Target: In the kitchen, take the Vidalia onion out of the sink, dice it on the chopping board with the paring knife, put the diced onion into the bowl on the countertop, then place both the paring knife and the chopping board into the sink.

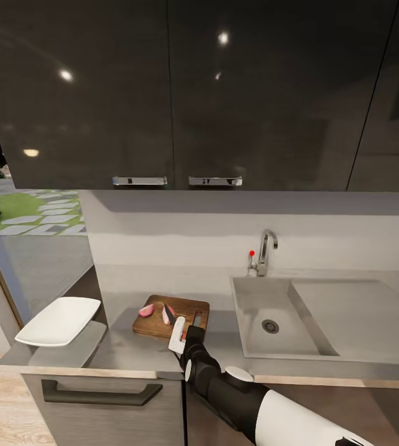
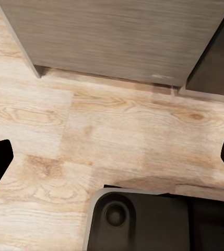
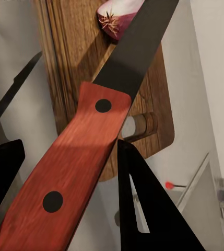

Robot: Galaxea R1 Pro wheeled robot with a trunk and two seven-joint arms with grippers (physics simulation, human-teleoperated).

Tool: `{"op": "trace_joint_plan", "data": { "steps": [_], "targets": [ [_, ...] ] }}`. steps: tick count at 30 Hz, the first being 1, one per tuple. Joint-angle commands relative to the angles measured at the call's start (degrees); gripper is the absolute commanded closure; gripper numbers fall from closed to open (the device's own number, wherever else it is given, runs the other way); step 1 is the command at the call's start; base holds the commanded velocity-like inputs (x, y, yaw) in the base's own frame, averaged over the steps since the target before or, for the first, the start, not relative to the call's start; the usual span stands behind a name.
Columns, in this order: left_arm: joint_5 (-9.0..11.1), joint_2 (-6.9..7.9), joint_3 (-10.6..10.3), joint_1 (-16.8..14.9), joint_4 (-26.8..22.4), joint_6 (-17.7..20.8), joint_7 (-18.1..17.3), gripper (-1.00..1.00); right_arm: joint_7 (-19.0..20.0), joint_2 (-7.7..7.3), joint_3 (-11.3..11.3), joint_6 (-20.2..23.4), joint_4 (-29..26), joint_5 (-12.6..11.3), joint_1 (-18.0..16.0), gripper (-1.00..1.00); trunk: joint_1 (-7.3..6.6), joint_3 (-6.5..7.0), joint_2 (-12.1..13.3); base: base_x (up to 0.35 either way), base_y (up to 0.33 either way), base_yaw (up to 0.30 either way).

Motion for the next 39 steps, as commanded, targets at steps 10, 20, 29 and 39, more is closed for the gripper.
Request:
{"op": "trace_joint_plan", "data": {
  "steps": [10, 20, 29, 39],
  "targets": [
    [-0.4, -0.08, 0.5, 0.0, -0.1, 0.0, -0.3, -1.0, -0.3, -0.1, 0.2, 0.3, 0.0, 0.1, -0.1, 1.0, 0.02, -0.01, 0.0, 0.16, 0.0, 0.0],
    [-0.4, -0.08, 0.5, 0.0, -0.1, 0.0, -0.3, -1.0, -0.2, -0.01, 0.3, 0.3, 0.0, 0.0, -0.1, 1.0, 0.02, -0.01, 0.0, 0.006, 0.0, 0.0],
    [-0.4, -0.08, 0.5, 0.0, 0.1, 0.0, -0.3, -1.0, -0.7, -0.2, -0.6, -1.2, -0.8, 0.3, -0.1, 1.0, 0.02, -0.01, 0.0, 0.0, 0.0, 0.0],
    [-0.4, -0.08, 0.5, 0.0, 0.3, -0.1, -0.3, -1.0, -1.2, -0.16, -9.8, -0.3, -5.6, 0.6, -0.1, 1.0, 0.02, -0.01, 0.0, 0.0, 0.015, 0.0]
  ]
}}
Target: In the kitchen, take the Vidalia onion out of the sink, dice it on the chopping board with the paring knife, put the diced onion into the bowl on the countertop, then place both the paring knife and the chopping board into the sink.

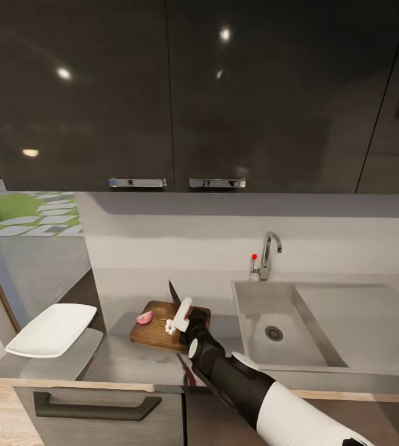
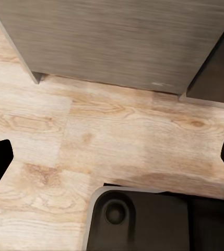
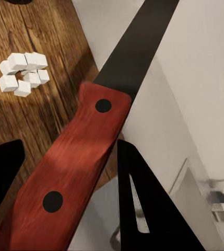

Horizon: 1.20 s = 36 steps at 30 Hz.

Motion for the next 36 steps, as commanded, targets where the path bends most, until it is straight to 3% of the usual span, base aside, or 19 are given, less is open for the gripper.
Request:
{"op": "trace_joint_plan", "data": {
  "steps": [1, 22, 29, 36],
  "targets": [
    [-0.4, -0.08, 0.5, 0.0, -0.1, 0.0, -0.3, -1.0, -0.3, 0.04, 0.2, 0.6, -0.1, 0.0, -0.1, 1.0, 0.02, -0.01, 0.0, 0.0, 0.135, 0.0],
    [-0.4, -0.08, 0.4, 0.0, -0.1, 0.0, -0.3, -1.0, 0.0, 0.04, 0.3, 1.1, 0.3, -0.2, -0.1, 1.0, 0.02, -0.01, 0.0, 0.0, 0.187, 0.0],
    [-0.4, -0.08, 0.4, 0.0, -0.1, 0.0, -0.3, -1.0, 0.4, 0.46, 0.4, 1.1, 6.1, -0.2, -0.1, 1.0, 0.02, -0.01, 0.0, 0.0, 0.004, 0.0],
    [-0.4, -0.08, 0.4, 0.0, -0.1, 0.0, -0.3, -1.0, 0.6, 0.46, 1.5, 1.0, 7.5, -0.2, -0.1, 1.0, 0.02, -0.01, 0.0, 0.0, 0.102, 0.0]
  ]
}}
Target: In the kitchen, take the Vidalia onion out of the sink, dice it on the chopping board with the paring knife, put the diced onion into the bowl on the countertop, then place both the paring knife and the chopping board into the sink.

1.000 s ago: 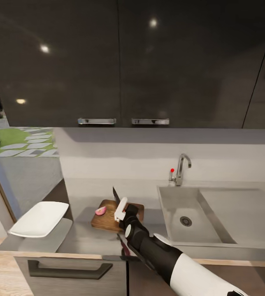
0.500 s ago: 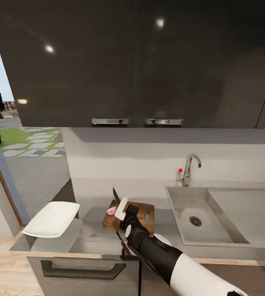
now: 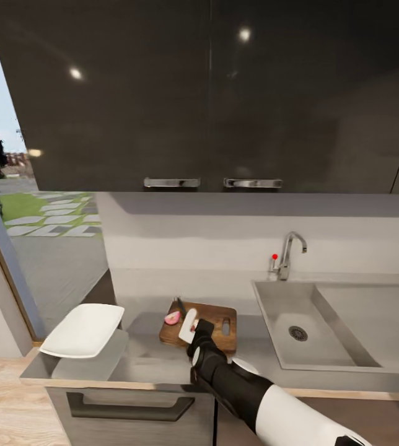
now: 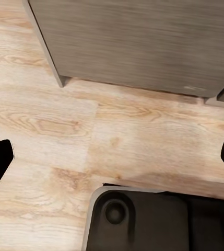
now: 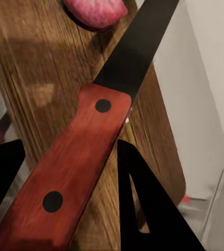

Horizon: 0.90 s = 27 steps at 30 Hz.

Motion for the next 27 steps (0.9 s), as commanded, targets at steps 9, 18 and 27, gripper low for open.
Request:
{"op": "trace_joint_plan", "data": {
  "steps": [9, 18, 27],
  "targets": [
    [-0.4, -0.08, 0.5, 0.0, -0.1, 0.0, -0.3, -1.0, -0.2, 0.0, 1.6, 0.3, 0.1, 0.0, -0.1, 1.0, 0.02, -0.01, 0.0, 0.0, 0.172, 0.0],
    [-0.4, -0.08, 0.5, 0.0, 0.0, 0.0, -0.3, -1.0, -0.2, 0.0, 1.6, 0.3, 0.3, 0.0, -0.1, 1.0, 0.02, -0.01, 0.0, 0.04, 0.016, 0.0],
    [-0.4, -0.08, 0.5, 0.0, 0.0, 0.0, -0.3, -1.0, -0.2, 0.0, 1.6, 0.3, 6.2, 0.1, -0.1, 1.0, 0.02, -0.01, 0.0, 0.048, 0.009, 0.0]
  ]
}}
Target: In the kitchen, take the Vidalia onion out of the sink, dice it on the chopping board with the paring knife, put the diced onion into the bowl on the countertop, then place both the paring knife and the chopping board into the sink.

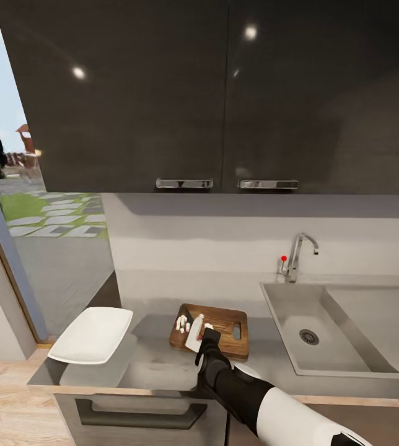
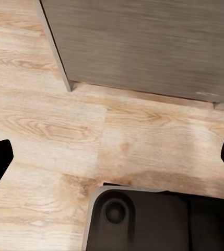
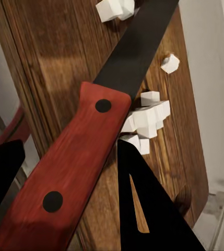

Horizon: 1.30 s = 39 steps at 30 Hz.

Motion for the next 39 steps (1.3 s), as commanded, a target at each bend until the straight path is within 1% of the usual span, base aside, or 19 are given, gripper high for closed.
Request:
{"op": "trace_joint_plan", "data": {
  "steps": [1, 9, 13, 15, 16, 18, 19, 20, 22, 25, 26, 27, 29, 31, 32, 34, 35, 36, 39],
  "targets": [
    [-0.4, -0.08, 0.5, 0.0, -0.1, 0.0, -0.3, -1.0, -0.2, 0.0, 0.3, 0.3, 0.0, 0.0, -0.1, 1.0, 0.02, -0.01, 0.0, 0.0, 0.0, 0.0],
    [-0.4, -0.08, 0.5, 0.0, -0.1, 0.0, -0.3, -1.0, -0.2, 0.0, 0.3, 0.2, -0.1, 0.1, -0.1, 1.0, 0.02, -0.01, 0.0, 0.0, 0.0, 0.0],
    [-0.4, -0.08, 0.5, 0.0, -0.1, 0.0, -0.3, -1.0, -0.6, 0.0, -0.2, -0.3, -1.2, 0.2, -0.1, 1.0, 0.02, -0.01, 0.0, 0.0, 0.0, 0.0],
    [-0.4, -0.08, 0.5, 0.0, -0.1, 0.0, -0.3, -1.0, -0.8, 0.0, -1.6, -0.4, -3.3, 0.2, -0.1, 1.0, 0.02, -0.01, 0.0, 0.0, 0.0, 0.0],
    [-0.4, -0.08, 0.5, 0.0, -0.1, 0.0, -0.3, -1.0, -0.9, -0.02, -2.9, -0.4, -4.8, 0.2, -0.1, 1.0, 0.02, -0.01, 0.0, 0.0, 0.0, 0.0],
    [-0.4, -0.08, 0.5, 0.0, -0.1, 0.0, -0.3, -1.0, -0.8, -0.56, -8.4, -0.3, -9.0, 0.2, -0.1, 1.0, 0.02, -0.01, 0.0, 0.0, 0.0, 0.0],
    [-0.4, -0.08, 0.5, 0.0, -0.1, 0.0, -0.3, -1.0, -0.7, -1.35, -13.8, -0.2, -12.1, 0.2, -0.1, 1.0, 0.02, -0.01, 0.0, 0.0, 0.0, 0.0],
    [-0.4, -0.08, 0.5, 0.0, -0.1, 0.0, -0.3, -1.0, -0.6, -1.78, -15.9, -0.1, -13.4, 0.2, -0.1, 1.0, 0.02, -0.01, 0.0, 0.0, 0.0, 0.0],
    [-0.4, -0.08, 0.5, 0.0, -0.1, 0.0, -0.3, -1.0, -0.5, -2.67, -19.1, 0.0, -16.0, 0.2, -0.1, 1.0, 0.02, -0.01, 0.0, 0.0, 0.0, 0.0],
    [-0.4, -0.08, 0.5, 0.0, -0.1, 0.0, -0.3, -1.0, -0.1, -5.01, -23.5, 0.1, -20.7, 0.0, -0.1, 1.0, 0.02, -0.01, 0.0, 0.0, 0.0, 0.0],
    [-0.4, -0.08, 0.5, 0.0, -0.1, 0.0, -0.3, -1.0, 0.8, -5.75, -25.3, 0.2, -22.4, -0.1, -0.1, 1.0, 0.02, -0.01, 0.0, 0.0, 0.0, 0.0],
    [-0.4, -0.08, 0.5, 0.0, -0.1, 0.0, -0.3, -1.0, 2.3, -6.49, -27.5, 0.2, -24.1, -0.2, -0.1, 1.0, 0.02, -0.01, 0.0, 0.0, 0.0, 0.0],
    [-0.4, -0.08, 0.5, 0.0, -0.1, 0.0, -0.3, -1.0, 7.4, -7.91, -32.8, 0.2, -27.2, -0.5, -0.1, 1.0, 0.02, -0.01, 0.0, 0.0, 0.0, 0.0],
    [-0.4, -0.08, 0.5, 0.0, 0.1, 0.0, -0.3, -1.0, 13.9, -9.51, -38.8, 0.3, -29.0, -0.6, -0.1, 1.0, 0.02, -0.01, 0.0, 0.0, 0.0, 0.0],
    [-0.4, -0.08, 0.5, 0.0, 0.2, 0.0, -0.3, -1.0, 18.5, -10.69, -43.2, 0.3, -29.6, -0.7, -0.1, 1.0, 0.02, -0.01, 0.0, 0.0, 0.0, 0.0],
    [-0.4, -0.08, 0.5, 0.0, 0.2, 0.0, -0.3, -1.0, 23.7, -12.3, -48.1, 0.2, -29.9, -0.7, -0.1, 1.0, 0.02, -0.01, 0.0, 0.0, 0.0, 0.0],
    [-0.4, -0.08, 0.5, 0.0, 0.2, 0.0, -0.3, -1.0, 26.5, -13.55, -50.8, 0.2, -29.8, -0.7, -0.1, 1.0, 0.02, -0.01, 0.0, 0.0, 0.0, 0.0],
    [-0.4, -0.08, 0.5, 0.0, 0.3, 0.0, -0.3, -1.0, 28.8, -14.99, -52.8, 0.1, -29.5, -0.7, 0.0, 1.0, 0.02, -0.01, 0.0, 0.0, 0.0, 0.0],
    [-0.4, -0.08, 0.5, 0.0, 0.3, 0.0, -0.3, -1.0, 30.2, -16.45, -54.0, -0.2, -28.0, -0.8, 0.1, 1.0, 0.02, -0.01, 0.0, 0.0, 0.0, 0.0]
  ]
}}
